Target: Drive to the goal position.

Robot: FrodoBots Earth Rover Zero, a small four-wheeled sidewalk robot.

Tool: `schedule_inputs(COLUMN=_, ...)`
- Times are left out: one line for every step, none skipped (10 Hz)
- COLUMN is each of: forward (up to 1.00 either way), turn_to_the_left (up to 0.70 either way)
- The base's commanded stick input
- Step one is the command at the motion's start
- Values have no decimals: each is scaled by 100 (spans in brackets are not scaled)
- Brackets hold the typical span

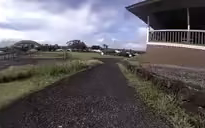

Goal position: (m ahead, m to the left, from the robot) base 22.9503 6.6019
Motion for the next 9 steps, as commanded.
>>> schedule_inputs(forward=50, turn_to_the_left=0)
schedule_inputs(forward=50, turn_to_the_left=0)
schedule_inputs(forward=50, turn_to_the_left=0)
schedule_inputs(forward=50, turn_to_the_left=0)
schedule_inputs(forward=50, turn_to_the_left=0)
schedule_inputs(forward=50, turn_to_the_left=0)
schedule_inputs(forward=50, turn_to_the_left=0)
schedule_inputs(forward=50, turn_to_the_left=0)
schedule_inputs(forward=50, turn_to_the_left=0)
